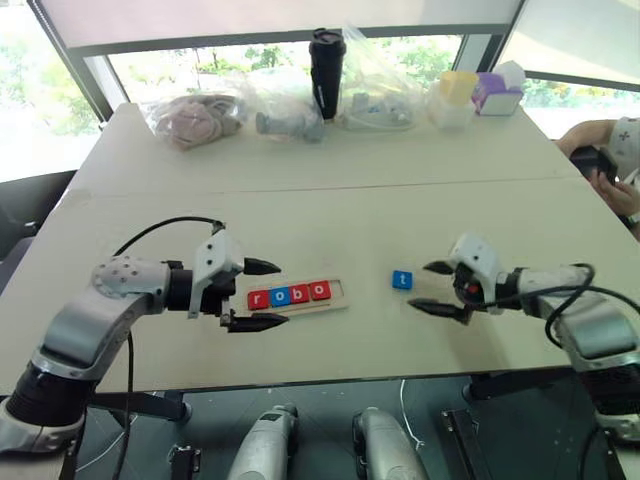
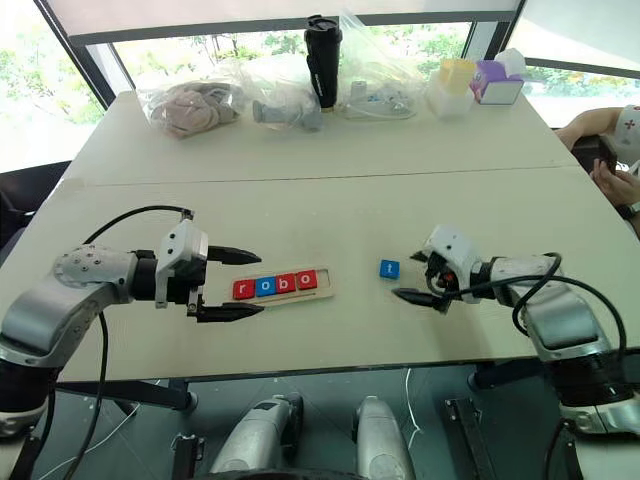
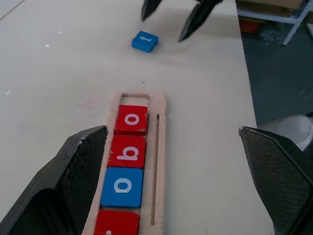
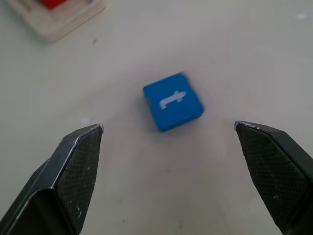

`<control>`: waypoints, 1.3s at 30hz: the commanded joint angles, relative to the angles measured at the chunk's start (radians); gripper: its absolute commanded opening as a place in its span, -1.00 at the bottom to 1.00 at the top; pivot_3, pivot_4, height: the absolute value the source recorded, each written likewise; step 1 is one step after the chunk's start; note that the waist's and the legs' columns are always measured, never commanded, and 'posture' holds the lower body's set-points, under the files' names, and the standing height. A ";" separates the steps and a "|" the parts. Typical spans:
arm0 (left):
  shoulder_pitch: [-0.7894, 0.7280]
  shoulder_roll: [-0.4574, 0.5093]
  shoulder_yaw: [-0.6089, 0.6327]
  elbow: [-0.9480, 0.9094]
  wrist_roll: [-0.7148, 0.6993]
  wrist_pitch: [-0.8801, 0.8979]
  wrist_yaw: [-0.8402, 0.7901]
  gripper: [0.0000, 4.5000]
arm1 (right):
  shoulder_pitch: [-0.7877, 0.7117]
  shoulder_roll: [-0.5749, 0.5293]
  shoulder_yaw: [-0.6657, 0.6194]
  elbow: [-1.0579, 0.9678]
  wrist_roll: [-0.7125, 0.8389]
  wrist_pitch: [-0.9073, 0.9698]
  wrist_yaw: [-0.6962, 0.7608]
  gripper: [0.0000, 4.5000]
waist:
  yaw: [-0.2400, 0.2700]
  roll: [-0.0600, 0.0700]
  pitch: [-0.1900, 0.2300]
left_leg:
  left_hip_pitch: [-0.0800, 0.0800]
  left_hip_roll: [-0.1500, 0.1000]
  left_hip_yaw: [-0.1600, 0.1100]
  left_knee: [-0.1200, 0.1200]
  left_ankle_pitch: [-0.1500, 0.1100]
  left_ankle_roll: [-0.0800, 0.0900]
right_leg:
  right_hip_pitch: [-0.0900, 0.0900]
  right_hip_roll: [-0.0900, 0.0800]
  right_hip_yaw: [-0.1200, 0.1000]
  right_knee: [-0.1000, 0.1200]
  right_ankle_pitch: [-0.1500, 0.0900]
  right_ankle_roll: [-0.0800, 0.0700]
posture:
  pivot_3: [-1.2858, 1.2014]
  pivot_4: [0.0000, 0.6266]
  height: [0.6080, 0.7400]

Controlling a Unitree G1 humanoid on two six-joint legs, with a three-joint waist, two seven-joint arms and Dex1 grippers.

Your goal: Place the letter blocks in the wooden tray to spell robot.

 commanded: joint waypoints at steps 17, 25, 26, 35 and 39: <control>0.092 0.065 0.104 -0.077 -0.018 0.026 0.044 1.00 | -0.187 0.039 0.036 0.332 -0.077 -0.293 0.169 0.98 | 0.012 0.000 0.000 | -0.001 -0.001 -0.001 0.001 0.000 -0.001 | 0.000 -0.002 0.001 -0.001 0.001 -0.001 | 0.03 -0.52 1.00; 0.086 0.053 0.081 -0.067 -0.008 0.017 0.053 1.00 | -0.172 0.044 0.013 0.331 -0.054 -0.277 0.176 0.63 | 0.012 0.000 0.000 | -0.001 -0.001 -0.001 0.001 0.000 -0.001 | 0.000 -0.002 0.002 -0.001 0.001 -0.001 | 0.03 -0.52 1.00; 0.085 0.050 0.077 -0.064 -0.007 0.016 0.053 1.00 | -0.173 0.050 0.012 0.335 -0.052 -0.275 0.173 0.41 | 0.012 0.000 0.000 | -0.001 -0.001 -0.001 0.001 0.000 -0.001 | 0.000 -0.002 0.002 -0.001 0.001 -0.001 | 0.03 -0.52 1.00; 0.084 0.045 0.080 -0.049 0.006 0.007 0.052 1.00 | -0.180 0.077 0.009 0.311 -0.046 -0.232 0.141 -0.51 | 0.009 0.000 0.000 | 0.000 -0.001 -0.001 0.001 0.000 -0.001 | 0.000 -0.001 0.002 -0.001 0.001 -0.001 | 0.03 -0.52 1.00; 0.096 0.055 0.099 -0.049 0.006 0.011 0.052 1.00 | -0.193 0.090 0.044 0.168 -0.028 -0.164 0.169 -0.51 | 0.008 0.000 0.000 | 0.000 -0.001 -0.001 0.001 0.000 -0.001 | 0.000 -0.001 0.002 -0.001 0.001 -0.001 | 0.03 -0.52 1.00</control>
